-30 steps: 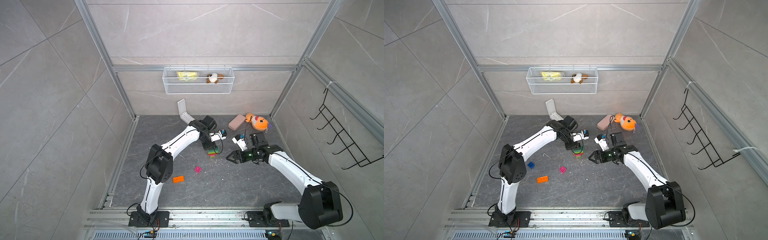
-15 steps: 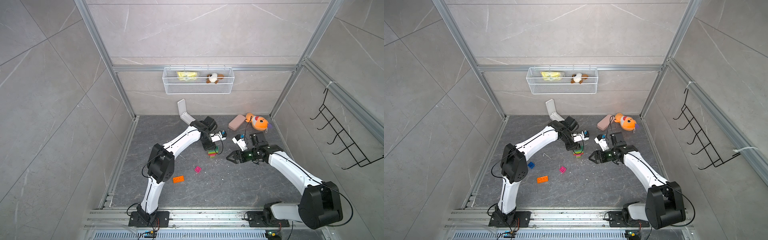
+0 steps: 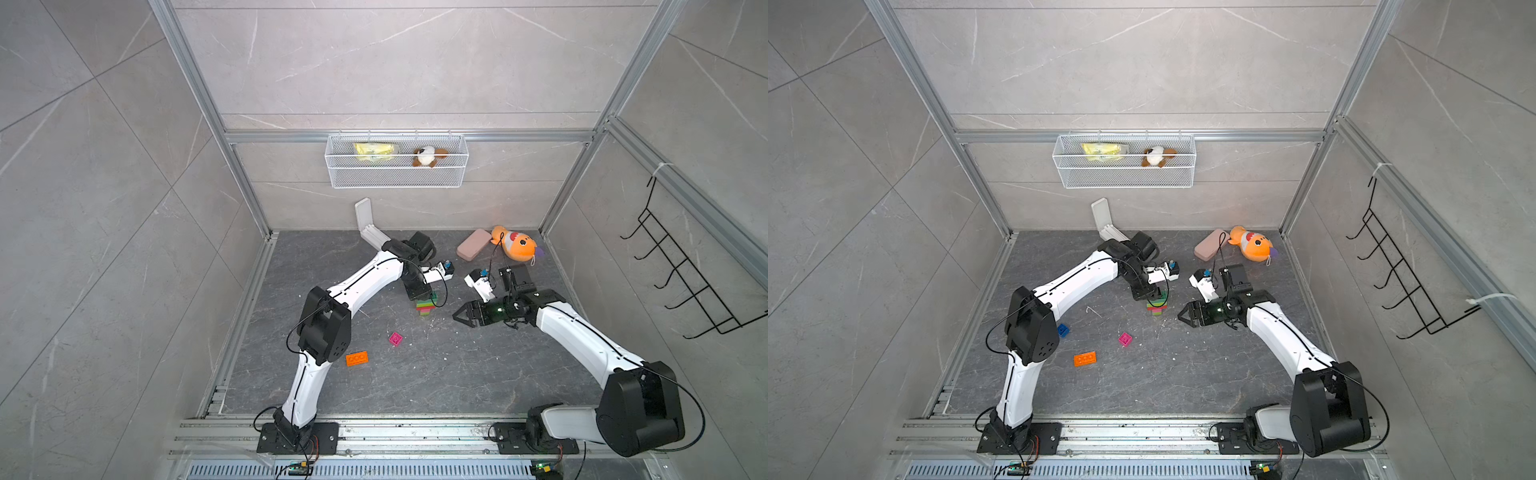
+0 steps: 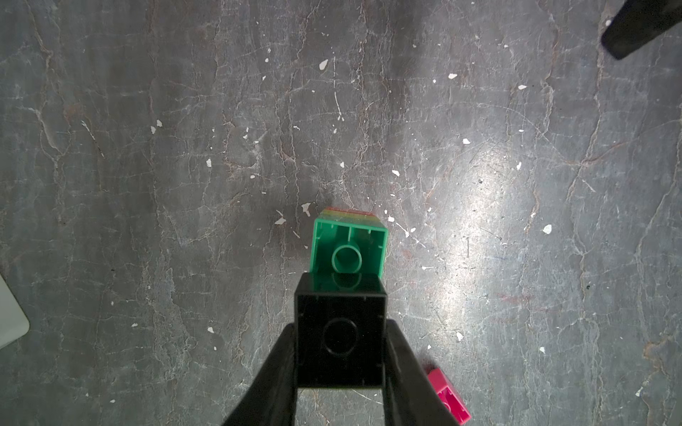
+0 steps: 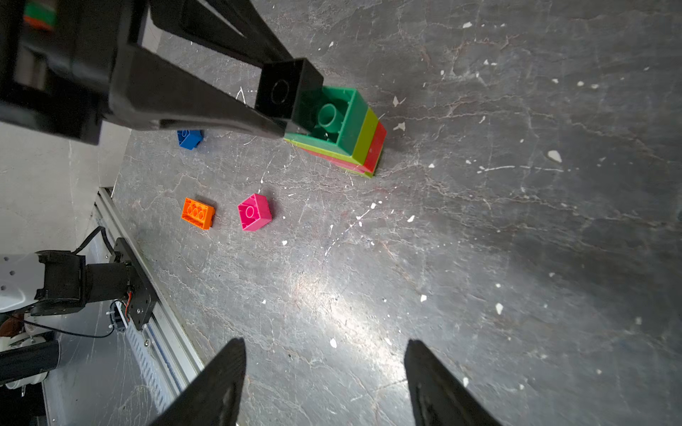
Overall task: Assemble a carrot with lego
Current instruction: Assemble the lego brick with the lego brick.
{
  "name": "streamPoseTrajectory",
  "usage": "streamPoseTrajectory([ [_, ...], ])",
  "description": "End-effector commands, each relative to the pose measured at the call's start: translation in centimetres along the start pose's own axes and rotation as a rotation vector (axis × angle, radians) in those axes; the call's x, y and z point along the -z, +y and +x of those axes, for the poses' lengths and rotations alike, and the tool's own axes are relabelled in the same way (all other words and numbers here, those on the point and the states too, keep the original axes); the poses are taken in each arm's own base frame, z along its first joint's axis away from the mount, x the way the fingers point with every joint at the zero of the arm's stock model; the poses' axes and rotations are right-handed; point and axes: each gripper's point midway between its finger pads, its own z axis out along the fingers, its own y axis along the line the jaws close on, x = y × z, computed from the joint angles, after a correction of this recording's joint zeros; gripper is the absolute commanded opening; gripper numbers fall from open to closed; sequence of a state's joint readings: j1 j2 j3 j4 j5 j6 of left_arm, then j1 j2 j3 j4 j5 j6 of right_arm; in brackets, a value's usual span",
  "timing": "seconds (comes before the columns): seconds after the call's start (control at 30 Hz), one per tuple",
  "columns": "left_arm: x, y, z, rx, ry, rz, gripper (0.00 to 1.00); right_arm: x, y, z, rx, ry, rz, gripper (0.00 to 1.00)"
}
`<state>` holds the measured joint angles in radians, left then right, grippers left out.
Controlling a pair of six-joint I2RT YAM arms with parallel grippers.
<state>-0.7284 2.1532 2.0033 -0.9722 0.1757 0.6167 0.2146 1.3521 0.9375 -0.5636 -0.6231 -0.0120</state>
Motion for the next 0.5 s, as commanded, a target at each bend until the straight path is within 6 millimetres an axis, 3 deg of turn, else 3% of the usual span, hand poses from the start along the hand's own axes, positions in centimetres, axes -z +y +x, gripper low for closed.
streamPoseTrajectory([
  [0.0, -1.2, -0.4, 1.0, 0.022, 0.063, 0.020, 0.14, -0.1, -0.4, 0.3, -0.018, 0.011, 0.010, 0.71],
  [0.47, -3.1, -1.8, 3.8, 0.030, 0.221, 0.054, 0.12, -0.3, -0.7, 0.4, -0.025, 0.018, 0.022, 0.71],
])
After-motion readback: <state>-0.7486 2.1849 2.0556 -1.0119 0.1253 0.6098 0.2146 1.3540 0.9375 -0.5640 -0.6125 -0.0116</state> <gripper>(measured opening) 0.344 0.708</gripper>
